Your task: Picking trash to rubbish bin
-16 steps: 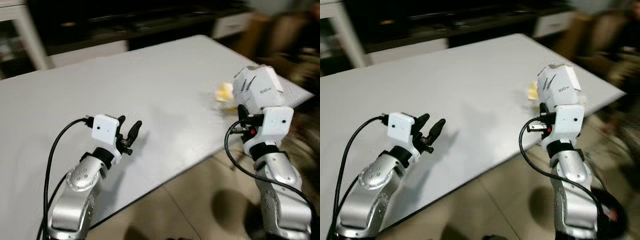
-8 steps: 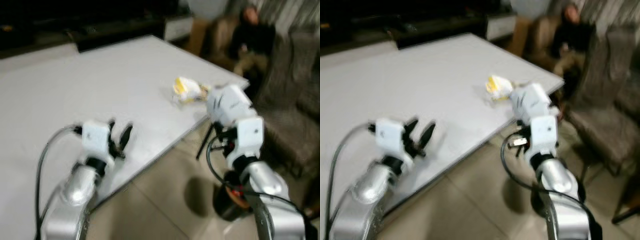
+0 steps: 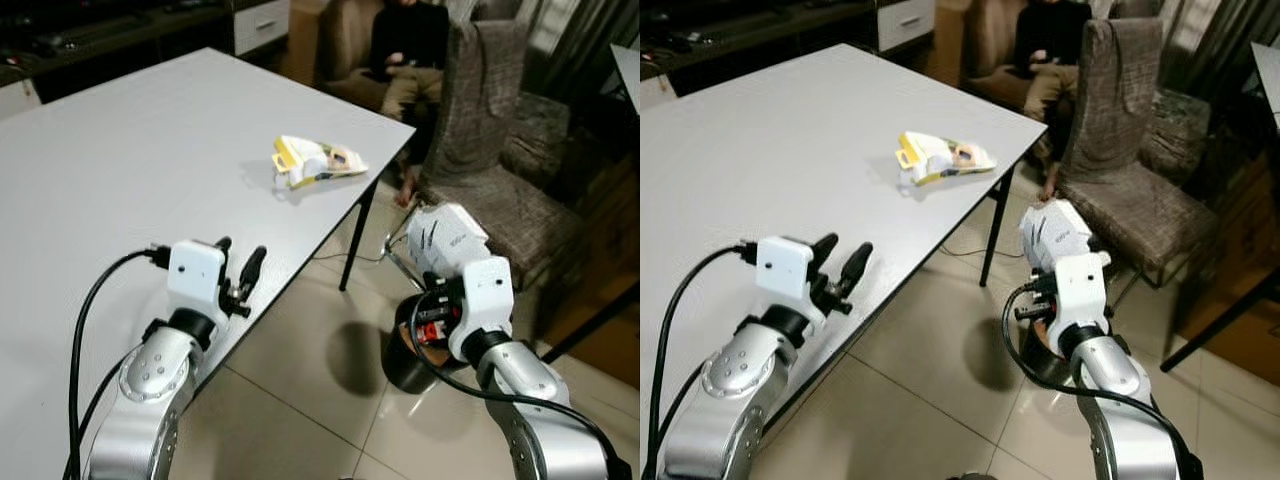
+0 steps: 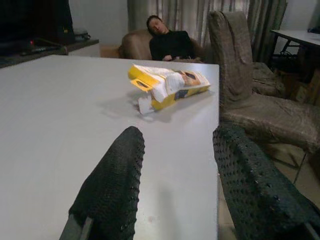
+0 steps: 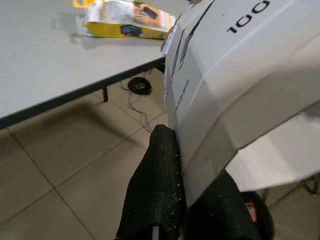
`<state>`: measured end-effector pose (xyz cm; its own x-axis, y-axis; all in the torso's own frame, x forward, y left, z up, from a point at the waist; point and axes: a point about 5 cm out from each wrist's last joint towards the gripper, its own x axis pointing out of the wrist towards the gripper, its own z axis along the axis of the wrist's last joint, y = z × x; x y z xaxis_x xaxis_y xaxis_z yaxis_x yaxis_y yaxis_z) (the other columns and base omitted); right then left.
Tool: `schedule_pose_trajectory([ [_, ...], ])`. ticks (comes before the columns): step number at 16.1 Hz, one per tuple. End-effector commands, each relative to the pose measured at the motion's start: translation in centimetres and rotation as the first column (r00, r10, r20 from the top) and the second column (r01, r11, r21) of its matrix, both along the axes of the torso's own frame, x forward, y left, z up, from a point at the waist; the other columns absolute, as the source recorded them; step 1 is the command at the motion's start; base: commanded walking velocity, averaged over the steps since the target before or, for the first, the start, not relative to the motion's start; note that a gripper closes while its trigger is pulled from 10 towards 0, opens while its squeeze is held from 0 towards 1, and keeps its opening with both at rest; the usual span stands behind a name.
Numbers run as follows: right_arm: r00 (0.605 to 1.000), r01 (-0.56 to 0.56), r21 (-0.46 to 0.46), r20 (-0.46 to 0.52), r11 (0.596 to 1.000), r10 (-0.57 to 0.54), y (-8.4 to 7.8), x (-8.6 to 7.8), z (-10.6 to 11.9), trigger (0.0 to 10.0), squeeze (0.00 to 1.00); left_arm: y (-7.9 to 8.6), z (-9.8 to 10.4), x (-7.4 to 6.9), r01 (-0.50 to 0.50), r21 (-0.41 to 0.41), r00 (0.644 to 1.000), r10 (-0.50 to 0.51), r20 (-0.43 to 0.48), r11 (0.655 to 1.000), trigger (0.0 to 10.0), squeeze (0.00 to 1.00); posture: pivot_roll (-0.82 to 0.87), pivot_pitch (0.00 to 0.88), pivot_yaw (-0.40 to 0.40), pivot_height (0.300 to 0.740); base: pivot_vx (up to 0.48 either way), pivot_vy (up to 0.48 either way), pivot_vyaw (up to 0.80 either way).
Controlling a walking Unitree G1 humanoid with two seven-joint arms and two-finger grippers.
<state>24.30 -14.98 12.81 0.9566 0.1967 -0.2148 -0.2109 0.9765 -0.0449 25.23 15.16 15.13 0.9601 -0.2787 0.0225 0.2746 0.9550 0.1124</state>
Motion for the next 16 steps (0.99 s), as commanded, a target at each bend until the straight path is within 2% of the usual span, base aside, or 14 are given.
schedule_pose_trajectory([
  [1,1.000,0.000,-0.012,-0.004,1.000,0.000,0.1,0.4,0.1,10.0,0.00,0.0,0.3,0.7,-0.008,-0.006,1.000,0.008,0.004,1.000,10.0,0.00,-0.01,0.064,-0.085,0.740,0.360,0.000,0.00],
  [5,1.000,-0.014,-0.042,0.001,0.999,0.014,0.2,0.3,0.1,10.0,0.00,0.3,0.6,1.7,0.006,0.004,1.000,-0.006,0.010,1.000,10.0,0.00,-0.02,0.061,-0.077,0.740,0.377,0.000,0.00],
  [8,1.000,0.011,-0.020,-0.011,1.000,-0.011,-0.1,0.1,-0.2,10.0,0.00,0.5,0.8,2.2,0.013,0.005,1.000,-0.013,0.013,1.000,10.0,0.00,-0.02,0.057,-0.070,0.740,0.380,0.000,0.00],
  [13,1.000,0.023,-0.015,-0.016,1.000,-0.023,0.1,-0.1,-0.6,10.0,0.00,0.2,0.8,3.1,0.038,0.001,0.999,-0.038,0.015,0.999,10.0,0.00,-0.02,0.029,-0.047,0.740,0.379,0.000,-0.73],
  [16,1.000,0.021,-0.029,-0.007,0.999,-0.022,0.2,-0.1,-0.6,10.0,0.00,0.3,0.9,3.7,0.048,0.006,0.999,-0.048,0.018,0.999,10.0,0.00,-0.03,0.020,-0.037,0.740,0.381,0.000,0.00],
])
